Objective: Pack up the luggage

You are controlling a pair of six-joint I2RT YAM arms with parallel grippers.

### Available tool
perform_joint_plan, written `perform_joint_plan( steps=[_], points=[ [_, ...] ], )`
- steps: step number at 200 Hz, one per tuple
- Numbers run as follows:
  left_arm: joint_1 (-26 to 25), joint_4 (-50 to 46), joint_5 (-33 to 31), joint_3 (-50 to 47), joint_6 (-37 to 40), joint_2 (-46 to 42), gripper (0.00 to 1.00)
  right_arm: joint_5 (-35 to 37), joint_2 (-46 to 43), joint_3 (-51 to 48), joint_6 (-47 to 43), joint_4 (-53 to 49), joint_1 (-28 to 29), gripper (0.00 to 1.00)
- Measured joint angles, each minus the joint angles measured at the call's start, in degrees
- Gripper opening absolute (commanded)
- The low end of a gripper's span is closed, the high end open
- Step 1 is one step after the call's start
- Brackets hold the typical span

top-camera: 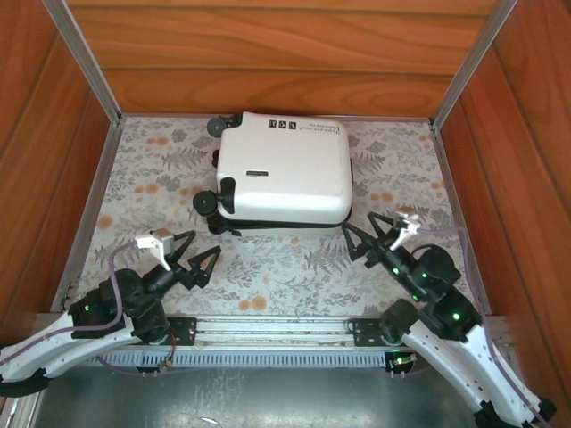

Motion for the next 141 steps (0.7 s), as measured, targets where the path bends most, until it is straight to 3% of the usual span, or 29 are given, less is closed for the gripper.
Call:
perform_joint_plan(
  steps=[17, 36, 50, 55, 67, 85, 92, 111, 141],
  points=[
    [-0.2, -4.72, -3.8, 5.11, 0.09, 10.47, 1.0, 3.78, 3.04, 6.56, 1.6, -10.23, 0.0, 0.99],
    [-0.28, -7.93, -10.25, 14.08, 3.17, 28.35, 1.0, 6.47, 13.64, 14.23, 0.9, -16.0, 0.0, 1.0],
    [1.31, -9.11, -14.32, 21.94, 6.78, 40.63, 1.0, 6.86, 23.15, 18.88, -0.24, -17.33, 0.0, 0.92],
    [2.27, -9.38, -14.82, 24.3, 7.72, 43.69, 1.0, 6.64, 26.12, 20.15, -0.52, -17.4, 0.0, 0.84],
    [8.57, -10.54, -12.94, 29.83, 8.68, 49.96, 0.96, 5.44, 32.63, 22.43, -1.46, -17.44, 0.0, 0.69],
    [22.18, -11.45, -7.56, 35.26, 8.37, 54.75, 0.86, 3.3, 40.26, 24.0, -2.21, -17.05, 0.0, 0.31],
    [26.71, -11.98, -5.88, 36.59, 8.17, 55.43, 0.83, 2.69, 42.16, 24.17, -2.36, -17.05, 0.02, 0.21],
    [36.11, -13.99, -2.73, 39.98, 7.91, 56.28, 0.73, 1.2, 45.97, 24.28, -2.08, -17.35, 0.02, 0.13],
    [47.17, -16.24, 6.08, 45.64, 8.48, 60.19, 0.56, -0.28, 49.59, 24.39, -1.14, -18.58, 0.02, 0.08]
  ],
)
